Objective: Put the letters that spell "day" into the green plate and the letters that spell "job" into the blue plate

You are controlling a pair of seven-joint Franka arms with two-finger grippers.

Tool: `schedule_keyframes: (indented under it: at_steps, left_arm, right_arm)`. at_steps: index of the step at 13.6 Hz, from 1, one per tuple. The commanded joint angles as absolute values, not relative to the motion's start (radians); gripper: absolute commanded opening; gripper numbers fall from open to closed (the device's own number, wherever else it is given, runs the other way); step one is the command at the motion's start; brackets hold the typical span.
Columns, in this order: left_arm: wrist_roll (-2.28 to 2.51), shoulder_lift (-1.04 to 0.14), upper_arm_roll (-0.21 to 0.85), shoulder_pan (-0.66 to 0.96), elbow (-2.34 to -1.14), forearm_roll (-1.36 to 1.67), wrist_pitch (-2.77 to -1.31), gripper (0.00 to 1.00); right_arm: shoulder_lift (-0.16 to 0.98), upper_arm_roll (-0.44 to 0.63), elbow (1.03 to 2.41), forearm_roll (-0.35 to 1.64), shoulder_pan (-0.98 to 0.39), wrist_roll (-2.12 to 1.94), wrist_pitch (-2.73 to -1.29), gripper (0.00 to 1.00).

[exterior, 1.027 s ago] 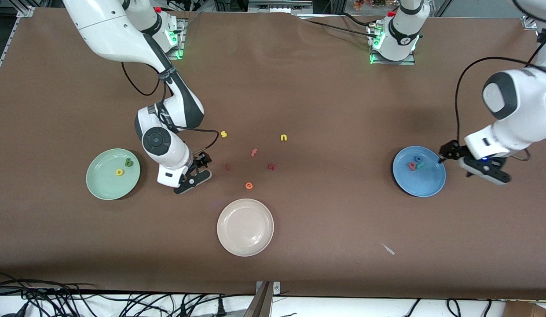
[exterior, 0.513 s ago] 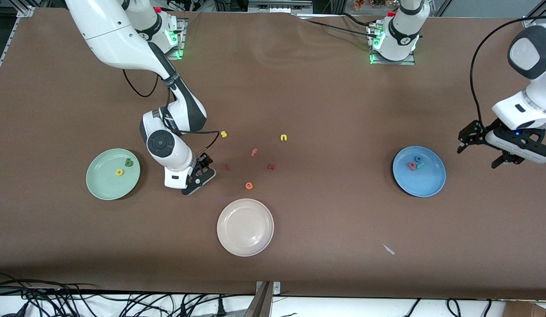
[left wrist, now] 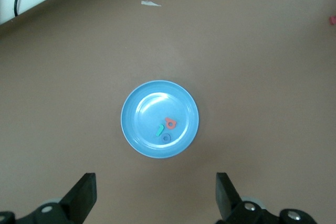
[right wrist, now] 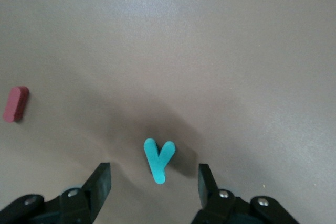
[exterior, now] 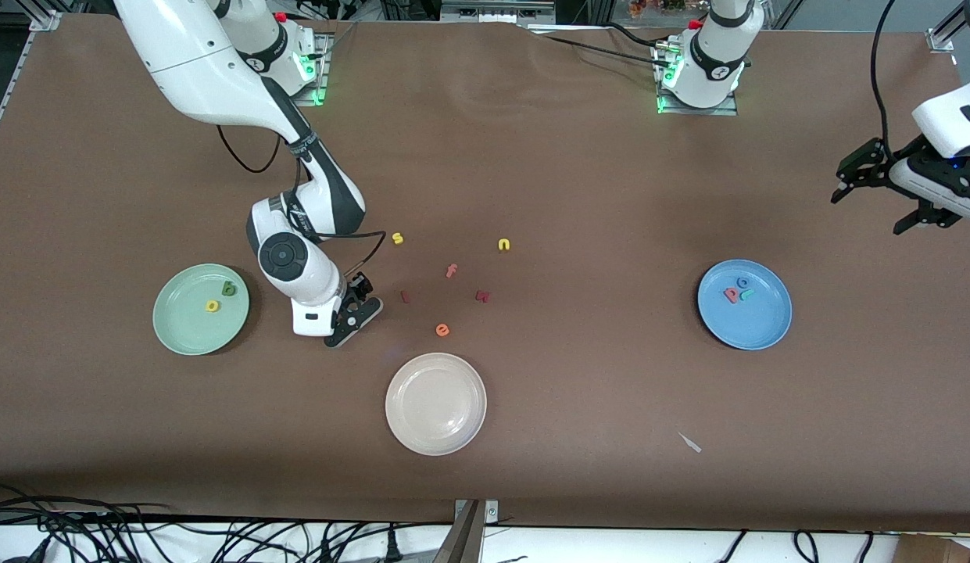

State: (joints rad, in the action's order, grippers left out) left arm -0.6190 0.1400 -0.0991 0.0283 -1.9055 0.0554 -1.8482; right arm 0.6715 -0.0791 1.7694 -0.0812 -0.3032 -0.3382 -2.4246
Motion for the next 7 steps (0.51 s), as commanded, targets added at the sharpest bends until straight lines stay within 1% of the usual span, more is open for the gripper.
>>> schedule_keyframes:
  at_steps: [1, 2, 4, 7]
  left_arm:
    - [-0.507, 0.127, -0.022, 0.023, -1.835, -0.046, -1.773, 1.00]
    - [-0.474, 0.127, -0.006, 0.023, -1.822, -0.064, -1.761, 1.00]
    - [-0.468, 0.127, -0.009, 0.021, -1.806, -0.064, -1.706, 1.00]
    - [-0.465, 0.126, -0.012, 0.023, -1.778, -0.064, -1.651, 1.00]
  right_arm:
    - [0.692, -0.084, 1.755, -0.081, -0.296, -0.373, -2.447, 0.69]
    - [0.695, -0.084, 1.756, -0.081, -0.296, -0.377, -2.454, 0.64]
    - [0.695, -0.084, 1.755, -0.081, -0.296, -0.379, -2.454, 0.50]
    - [0.695, -0.084, 1.753, -0.080, -0.296, -0.379, -2.454, 0.37]
